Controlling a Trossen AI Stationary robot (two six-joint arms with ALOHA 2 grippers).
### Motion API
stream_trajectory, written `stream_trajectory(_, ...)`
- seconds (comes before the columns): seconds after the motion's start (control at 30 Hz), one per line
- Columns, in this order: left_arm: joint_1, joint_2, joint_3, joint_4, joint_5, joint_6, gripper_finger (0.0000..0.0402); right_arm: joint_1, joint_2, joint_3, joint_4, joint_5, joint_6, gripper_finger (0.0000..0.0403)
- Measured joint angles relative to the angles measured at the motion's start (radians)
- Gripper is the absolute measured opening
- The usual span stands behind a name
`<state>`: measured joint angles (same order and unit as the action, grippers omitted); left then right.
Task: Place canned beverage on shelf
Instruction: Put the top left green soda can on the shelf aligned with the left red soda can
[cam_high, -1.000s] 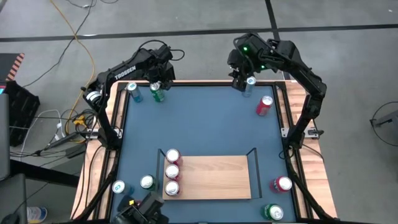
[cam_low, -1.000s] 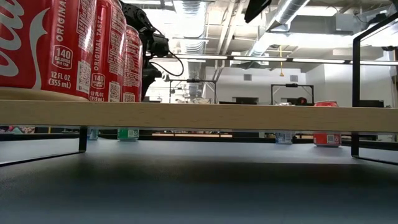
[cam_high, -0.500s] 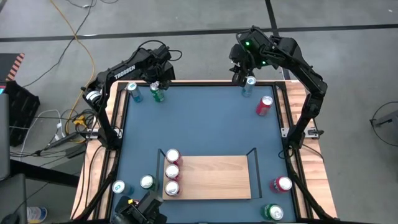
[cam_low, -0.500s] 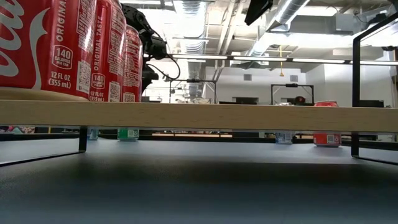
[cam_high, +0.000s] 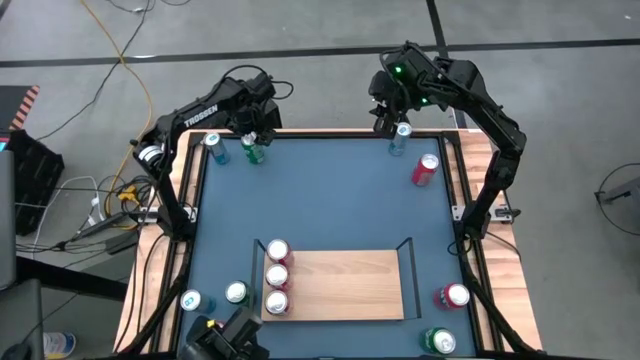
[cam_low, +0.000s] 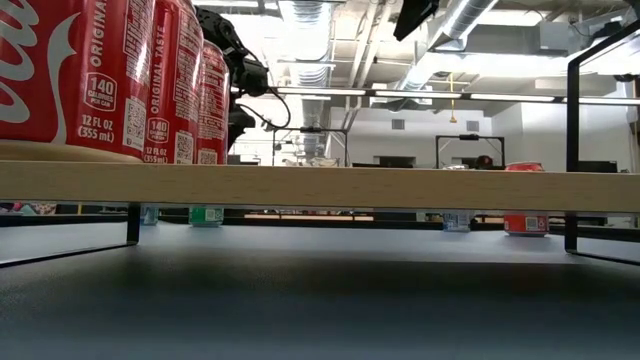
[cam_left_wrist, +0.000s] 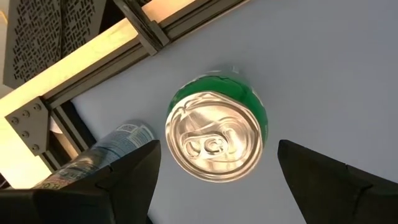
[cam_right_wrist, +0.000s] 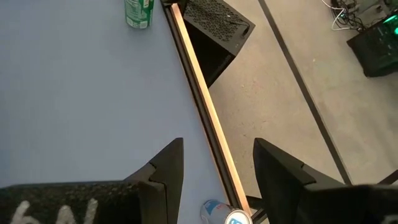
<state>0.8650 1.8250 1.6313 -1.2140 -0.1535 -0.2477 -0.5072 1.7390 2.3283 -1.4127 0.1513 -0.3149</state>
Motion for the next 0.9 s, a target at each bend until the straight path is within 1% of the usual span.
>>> stream_trajectory(0.27,-0.008,0.041,0.000,-0.008,0.011,-0.004,0.0309,0.000,0.000,0.000,0.000,0.000,0.000,0.0175)
stream_trajectory(0.5,-0.003,0.042,0.000,-0.011,0.018,-0.001,0.0306,0.000,0.000,0.000,-0.001,0.001,0.000,0.0175)
stream_trajectory(0.63,-0.003,0.043,0.000,-0.011,0.017,-0.001,0.0291,0.000,0.000,0.000,0.000,0.001,0.000,0.0175)
stream_trajectory(0.8,-0.003,0.043,0.000,-0.021,0.019,0.001,0.0260,0.000,0.000,0.000,-0.001,0.001,0.000,0.0175)
stream_trajectory(0.9,-0.003,0.042,0.001,-0.037,0.041,0.017,0.0250,0.000,0.000,0.000,-0.001,0.001,0.000,0.0175)
